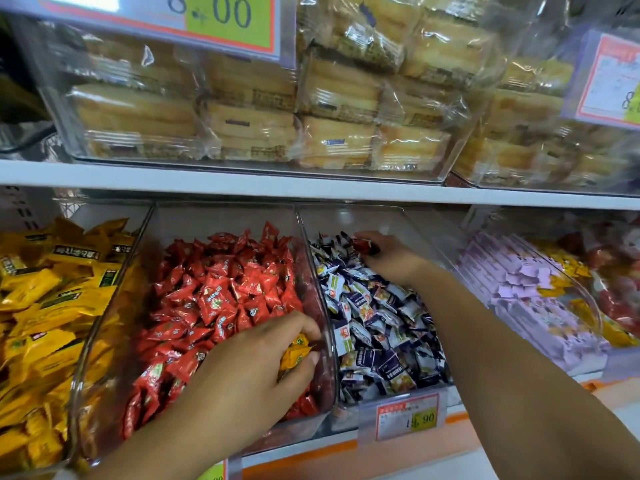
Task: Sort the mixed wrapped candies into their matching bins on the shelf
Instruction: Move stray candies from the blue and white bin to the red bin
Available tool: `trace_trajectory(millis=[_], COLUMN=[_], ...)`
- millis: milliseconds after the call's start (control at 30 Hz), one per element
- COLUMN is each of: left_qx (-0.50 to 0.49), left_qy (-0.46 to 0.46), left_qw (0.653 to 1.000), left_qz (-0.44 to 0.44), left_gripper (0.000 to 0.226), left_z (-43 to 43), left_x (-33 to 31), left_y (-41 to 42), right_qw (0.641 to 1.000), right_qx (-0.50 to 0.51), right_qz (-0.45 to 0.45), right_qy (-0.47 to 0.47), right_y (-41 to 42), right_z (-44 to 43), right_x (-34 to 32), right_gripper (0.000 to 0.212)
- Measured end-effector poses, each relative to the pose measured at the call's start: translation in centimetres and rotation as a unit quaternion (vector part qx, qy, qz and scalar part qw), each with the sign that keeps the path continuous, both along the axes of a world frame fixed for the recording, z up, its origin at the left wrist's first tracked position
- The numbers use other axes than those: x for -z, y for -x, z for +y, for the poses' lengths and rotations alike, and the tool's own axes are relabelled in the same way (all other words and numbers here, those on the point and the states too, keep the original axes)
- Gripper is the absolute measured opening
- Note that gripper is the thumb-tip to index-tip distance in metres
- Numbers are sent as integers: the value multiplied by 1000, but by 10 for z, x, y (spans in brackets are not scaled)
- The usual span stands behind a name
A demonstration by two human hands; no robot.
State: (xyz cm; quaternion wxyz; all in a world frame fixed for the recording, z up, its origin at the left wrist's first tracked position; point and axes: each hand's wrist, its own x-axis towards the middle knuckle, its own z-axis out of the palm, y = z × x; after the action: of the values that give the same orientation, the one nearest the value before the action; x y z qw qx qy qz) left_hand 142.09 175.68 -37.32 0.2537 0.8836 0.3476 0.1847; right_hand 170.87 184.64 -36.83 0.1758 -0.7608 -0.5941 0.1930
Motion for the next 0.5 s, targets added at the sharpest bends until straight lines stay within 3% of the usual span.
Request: trace_trajectory(millis=[200,500], left_qx=[2,-5], left_qy=[2,-1], left_qw=[1000,1000], left_qz=[-18,-13], left_gripper=[15,13], left_z=[2,0], left_x=[4,4], left_y=[-1,0], right_qw=[993,999], right_qx=[-39,-2], right_qz=[-46,-11], right_qy=[103,-35], right_y=[-4,3], right_z=[9,-5], right_x=[-6,7], right_gripper=[59,40])
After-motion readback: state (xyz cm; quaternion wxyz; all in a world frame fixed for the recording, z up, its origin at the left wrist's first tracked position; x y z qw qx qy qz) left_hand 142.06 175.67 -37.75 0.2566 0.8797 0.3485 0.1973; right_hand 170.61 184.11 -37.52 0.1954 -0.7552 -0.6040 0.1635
